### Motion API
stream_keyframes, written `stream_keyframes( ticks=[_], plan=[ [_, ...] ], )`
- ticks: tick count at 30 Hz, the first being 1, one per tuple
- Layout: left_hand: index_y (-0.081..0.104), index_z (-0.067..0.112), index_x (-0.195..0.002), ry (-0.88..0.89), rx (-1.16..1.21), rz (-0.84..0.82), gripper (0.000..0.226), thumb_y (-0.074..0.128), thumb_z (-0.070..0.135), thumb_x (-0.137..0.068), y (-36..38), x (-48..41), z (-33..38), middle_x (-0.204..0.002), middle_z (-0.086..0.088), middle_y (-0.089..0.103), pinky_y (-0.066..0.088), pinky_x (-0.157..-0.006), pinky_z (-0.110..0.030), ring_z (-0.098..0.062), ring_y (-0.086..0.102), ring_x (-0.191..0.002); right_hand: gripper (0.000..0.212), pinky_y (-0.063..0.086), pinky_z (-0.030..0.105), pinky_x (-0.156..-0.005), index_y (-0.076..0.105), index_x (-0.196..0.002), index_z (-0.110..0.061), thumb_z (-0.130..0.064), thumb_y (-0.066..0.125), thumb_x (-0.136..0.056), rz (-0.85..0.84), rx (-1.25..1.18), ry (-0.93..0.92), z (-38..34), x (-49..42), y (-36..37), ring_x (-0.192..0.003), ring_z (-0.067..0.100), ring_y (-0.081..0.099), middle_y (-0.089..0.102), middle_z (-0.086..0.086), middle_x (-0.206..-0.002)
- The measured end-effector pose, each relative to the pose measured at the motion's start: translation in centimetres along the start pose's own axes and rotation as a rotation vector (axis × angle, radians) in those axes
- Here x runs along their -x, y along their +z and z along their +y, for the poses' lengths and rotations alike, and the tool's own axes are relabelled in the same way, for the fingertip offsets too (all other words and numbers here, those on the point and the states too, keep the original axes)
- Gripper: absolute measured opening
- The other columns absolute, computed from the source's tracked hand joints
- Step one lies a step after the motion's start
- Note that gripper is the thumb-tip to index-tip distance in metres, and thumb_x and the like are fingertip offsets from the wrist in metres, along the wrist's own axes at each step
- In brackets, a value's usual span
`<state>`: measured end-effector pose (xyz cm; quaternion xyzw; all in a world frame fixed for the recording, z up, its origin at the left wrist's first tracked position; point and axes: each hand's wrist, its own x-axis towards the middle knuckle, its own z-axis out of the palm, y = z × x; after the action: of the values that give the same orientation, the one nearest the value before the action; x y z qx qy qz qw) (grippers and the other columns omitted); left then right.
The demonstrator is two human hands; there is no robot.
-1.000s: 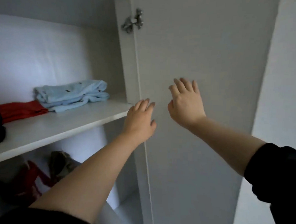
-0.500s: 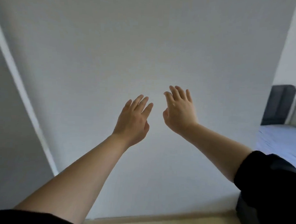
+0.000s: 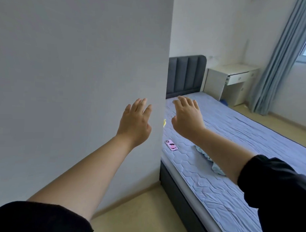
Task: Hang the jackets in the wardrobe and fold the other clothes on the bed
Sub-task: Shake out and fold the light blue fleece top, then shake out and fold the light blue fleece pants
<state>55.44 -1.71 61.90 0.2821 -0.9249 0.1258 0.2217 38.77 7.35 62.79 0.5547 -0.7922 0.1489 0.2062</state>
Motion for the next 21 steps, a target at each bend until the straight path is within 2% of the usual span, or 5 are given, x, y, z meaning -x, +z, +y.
stream_keyframes(
  ticks=[7,14,17,21],
  plan=[
    [0.021,0.011,-0.15,0.155,-0.05,-0.164,0.062,0.038,0.017,-0.09,12.7,-9.1,3.3,-0.159,-0.013,0.008,0.008,-0.116,-0.043,-0.027,0.001,-0.147,0.046,0.024,0.043,-0.113,0.045,-0.131,-0.009,-0.013,0.051,-0.086,-0.13,-0.02,0.143,9.7,-2.6,10.5,-0.131,0.028,0.035,0.042,0.009,-0.14],
    [0.02,0.012,-0.151,0.253,0.024,-0.286,0.063,0.038,0.02,-0.091,26.7,-19.5,4.6,-0.159,-0.012,0.007,0.004,-0.116,-0.039,-0.026,0.0,-0.147,0.046,0.026,0.037,-0.107,0.048,-0.127,-0.007,-0.011,0.051,-0.081,-0.263,-0.053,0.29,17.4,-7.1,21.5,-0.126,0.029,0.038,0.045,0.009,-0.136],
    [0.02,0.012,-0.15,0.248,0.105,-0.397,0.064,0.042,0.024,-0.091,32.3,-22.2,6.8,-0.159,-0.012,0.007,0.006,-0.118,-0.042,-0.025,0.0,-0.147,0.047,0.024,0.037,-0.107,0.046,-0.131,-0.007,-0.013,0.052,-0.085,-0.317,-0.072,0.349,21.2,-7.6,25.5,-0.127,0.029,0.037,0.045,0.009,-0.136],
    [0.022,0.012,-0.149,0.183,0.239,-0.537,0.062,0.042,0.018,-0.091,39.0,-23.0,10.5,-0.158,-0.01,0.01,0.011,-0.117,-0.041,-0.024,0.002,-0.147,0.045,0.024,0.035,-0.106,0.046,-0.129,-0.008,-0.011,0.05,-0.084,-0.431,-0.117,0.439,25.5,-6.3,30.8,-0.126,0.028,0.037,0.046,0.008,-0.134]
  ],
)
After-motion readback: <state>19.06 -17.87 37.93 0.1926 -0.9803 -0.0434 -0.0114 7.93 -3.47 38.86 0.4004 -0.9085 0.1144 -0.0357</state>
